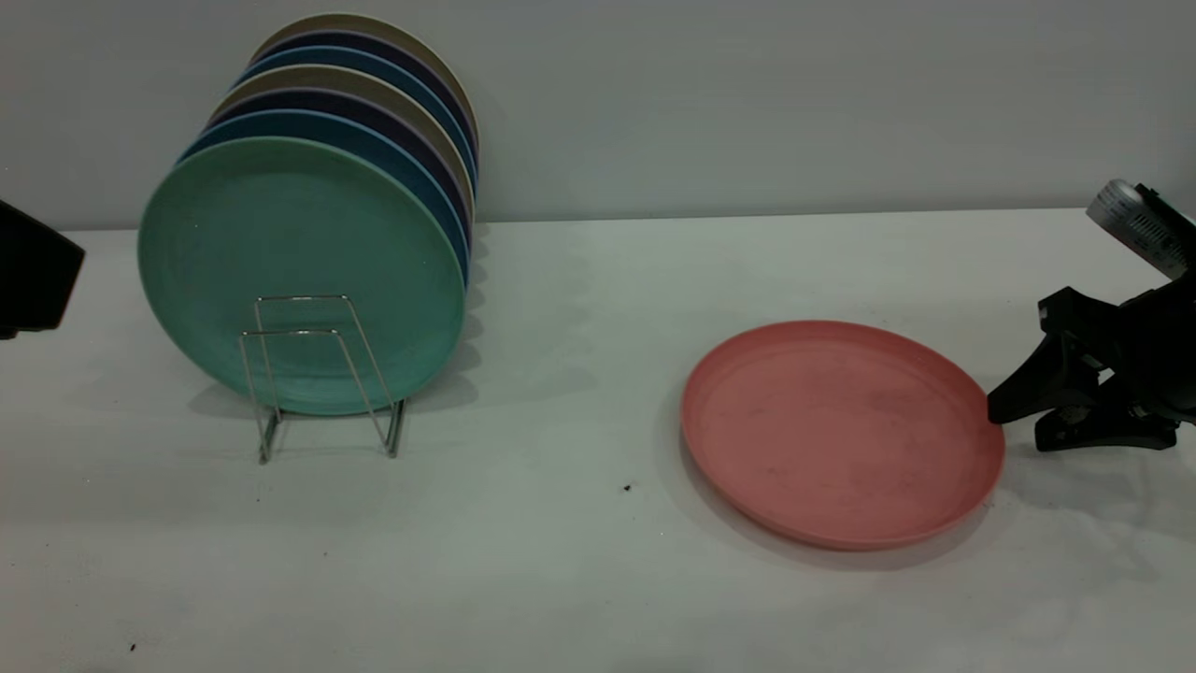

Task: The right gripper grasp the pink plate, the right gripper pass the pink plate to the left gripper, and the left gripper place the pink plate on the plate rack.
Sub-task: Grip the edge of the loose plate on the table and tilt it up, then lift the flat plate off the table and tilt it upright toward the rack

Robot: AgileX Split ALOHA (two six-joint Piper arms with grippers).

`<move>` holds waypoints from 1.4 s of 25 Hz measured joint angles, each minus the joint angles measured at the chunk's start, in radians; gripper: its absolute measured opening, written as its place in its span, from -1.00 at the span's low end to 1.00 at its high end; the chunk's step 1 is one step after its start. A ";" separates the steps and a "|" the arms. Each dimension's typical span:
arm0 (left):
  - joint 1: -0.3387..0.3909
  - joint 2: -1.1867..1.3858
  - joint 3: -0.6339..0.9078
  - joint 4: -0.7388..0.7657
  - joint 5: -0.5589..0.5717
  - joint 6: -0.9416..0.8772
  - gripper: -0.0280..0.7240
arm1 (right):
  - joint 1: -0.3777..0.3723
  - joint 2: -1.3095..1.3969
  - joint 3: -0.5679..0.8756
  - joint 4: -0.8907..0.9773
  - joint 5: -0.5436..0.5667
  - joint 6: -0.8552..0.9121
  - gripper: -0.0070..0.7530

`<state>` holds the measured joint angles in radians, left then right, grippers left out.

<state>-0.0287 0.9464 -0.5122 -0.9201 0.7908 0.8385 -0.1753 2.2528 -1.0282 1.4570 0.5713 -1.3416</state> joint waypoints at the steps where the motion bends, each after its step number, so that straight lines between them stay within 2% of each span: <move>1: 0.000 0.000 0.000 0.000 0.000 0.000 0.34 | 0.000 0.002 -0.002 0.011 -0.002 -0.005 0.14; 13: 0.000 0.000 -0.001 0.000 -0.001 0.000 0.34 | 0.048 0.057 -0.003 0.129 -0.003 -0.082 0.02; 16: 0.000 0.000 -0.001 0.001 -0.001 0.000 0.34 | 0.054 0.058 -0.003 0.139 -0.003 -0.090 -0.21; 20: 0.000 0.000 -0.001 0.001 -0.001 0.000 0.34 | 0.055 0.058 -0.003 0.146 -0.027 -0.089 -0.82; 22: 0.000 0.000 -0.001 0.000 -0.001 -0.005 0.34 | 0.055 0.058 -0.003 0.148 -0.040 -0.069 -0.93; 28: 0.000 0.000 -0.001 -0.017 -0.001 -0.060 0.34 | -0.004 0.027 -0.003 0.066 -0.007 -0.030 -0.94; 32: 0.000 0.008 -0.001 -0.034 -0.009 -0.078 0.34 | -0.067 -0.024 -0.003 0.035 0.091 -0.019 -0.94; 35: 0.000 0.028 -0.002 -0.076 -0.023 -0.075 0.34 | -0.079 -0.046 -0.003 0.013 0.166 -0.018 -0.94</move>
<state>-0.0287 0.9740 -0.5144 -0.9962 0.7678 0.7631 -0.2538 2.2071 -1.0317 1.4703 0.7375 -1.3594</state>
